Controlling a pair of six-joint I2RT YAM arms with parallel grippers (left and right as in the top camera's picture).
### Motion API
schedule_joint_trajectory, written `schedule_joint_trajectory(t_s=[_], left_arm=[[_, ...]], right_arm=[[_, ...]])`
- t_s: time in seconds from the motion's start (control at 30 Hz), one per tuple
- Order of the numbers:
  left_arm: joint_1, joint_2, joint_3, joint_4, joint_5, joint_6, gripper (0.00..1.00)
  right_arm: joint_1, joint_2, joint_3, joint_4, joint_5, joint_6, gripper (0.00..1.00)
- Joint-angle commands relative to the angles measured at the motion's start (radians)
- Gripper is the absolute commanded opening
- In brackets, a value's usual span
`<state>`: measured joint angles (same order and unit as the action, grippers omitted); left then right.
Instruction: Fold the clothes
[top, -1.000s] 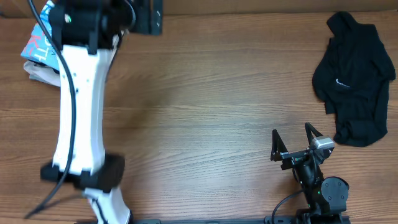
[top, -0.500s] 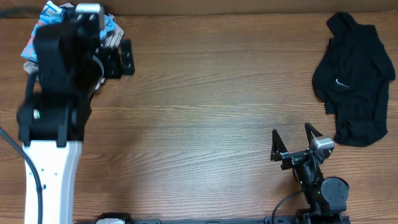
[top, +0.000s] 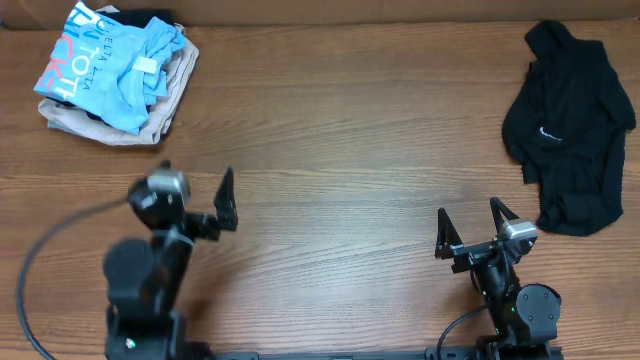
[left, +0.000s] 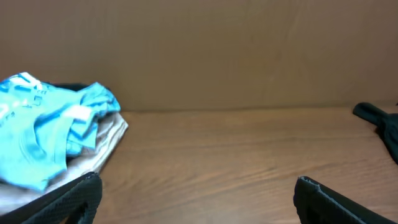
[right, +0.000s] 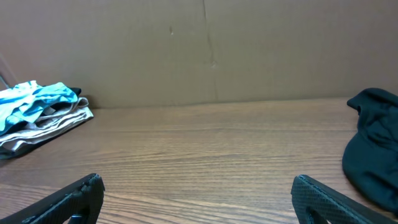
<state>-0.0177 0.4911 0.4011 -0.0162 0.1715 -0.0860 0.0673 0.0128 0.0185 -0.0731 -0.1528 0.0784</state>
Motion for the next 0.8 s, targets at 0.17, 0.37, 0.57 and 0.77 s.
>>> schedule_joint_trajectory(t_s=[0.17, 0.37, 0.57, 0.77], left_arm=[[0.005, -0.307, -0.289, 0.087, -0.048, -0.034, 1.0], [0.008, -0.389, -0.396, 0.152, -0.053, -0.046, 1.0], [0.027, -0.417, -0.396, 0.075, -0.056, -0.048, 1.0], [0.032, -0.467, -0.396, -0.054, -0.048, -0.052, 1.0]], right_arm=[[0.005, -0.01, -0.011, 0.004, 0.003, 0.007, 1.0], [0.005, -0.01, -0.011, 0.004, 0.003, 0.007, 1.0], [0.005, -0.01, -0.011, 0.004, 0.003, 0.007, 1.0], [0.005, -0.01, -0.011, 0.004, 0.003, 0.007, 1.0]])
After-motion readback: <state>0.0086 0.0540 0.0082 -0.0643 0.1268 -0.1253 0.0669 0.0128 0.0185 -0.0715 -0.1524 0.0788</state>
